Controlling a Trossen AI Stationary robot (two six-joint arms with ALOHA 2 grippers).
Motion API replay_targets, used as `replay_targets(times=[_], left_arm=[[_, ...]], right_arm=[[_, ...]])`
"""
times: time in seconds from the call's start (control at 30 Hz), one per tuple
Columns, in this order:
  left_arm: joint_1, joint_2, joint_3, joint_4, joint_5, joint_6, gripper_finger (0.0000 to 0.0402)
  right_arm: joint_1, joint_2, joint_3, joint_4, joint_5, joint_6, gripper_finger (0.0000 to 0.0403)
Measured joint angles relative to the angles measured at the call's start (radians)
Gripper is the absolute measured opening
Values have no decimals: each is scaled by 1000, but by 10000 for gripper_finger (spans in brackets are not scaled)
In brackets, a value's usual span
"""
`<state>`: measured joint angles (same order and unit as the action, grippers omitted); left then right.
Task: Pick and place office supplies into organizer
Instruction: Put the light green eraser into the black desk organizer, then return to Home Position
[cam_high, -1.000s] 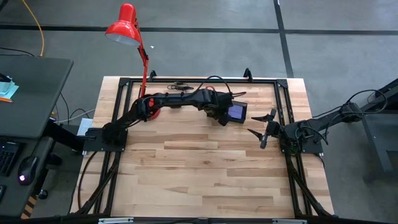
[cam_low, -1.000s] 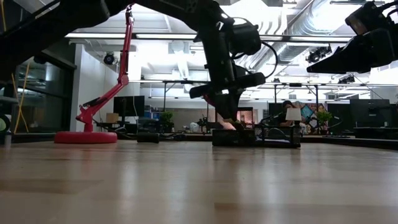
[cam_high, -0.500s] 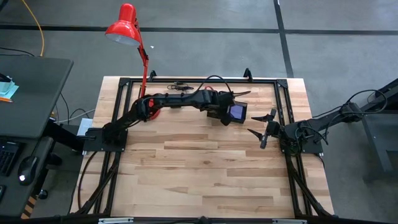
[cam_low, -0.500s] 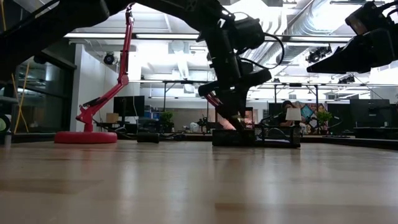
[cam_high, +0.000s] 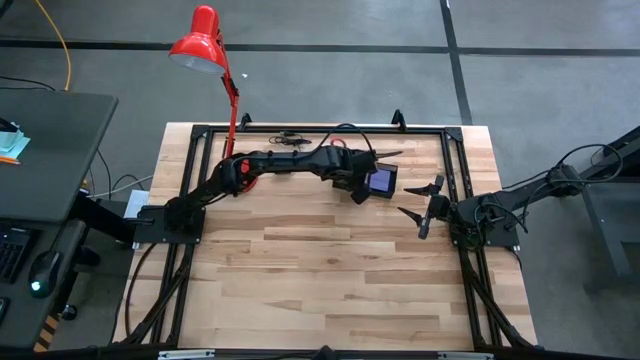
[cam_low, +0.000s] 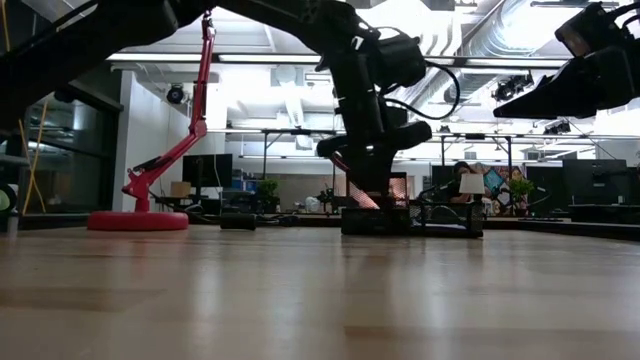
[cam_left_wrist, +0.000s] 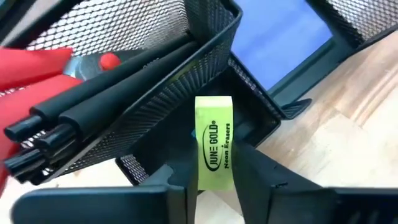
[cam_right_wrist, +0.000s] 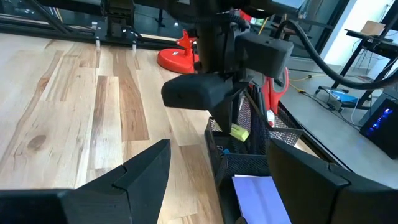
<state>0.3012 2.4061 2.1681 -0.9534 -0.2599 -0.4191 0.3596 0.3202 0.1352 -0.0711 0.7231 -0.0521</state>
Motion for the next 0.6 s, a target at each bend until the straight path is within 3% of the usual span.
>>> replay_targets(times=[0.17,0.37,0.6], left_arm=[[0,0,0,6,-34,16,125],[0,0,0,-13,-37,48,237],[-1,-1,0,-105,127,68,327]], right_arm=[[0,0,0,0,0,0,259],[0,0,0,0,0,0,259],[0,0,0,0,0,0,259]])
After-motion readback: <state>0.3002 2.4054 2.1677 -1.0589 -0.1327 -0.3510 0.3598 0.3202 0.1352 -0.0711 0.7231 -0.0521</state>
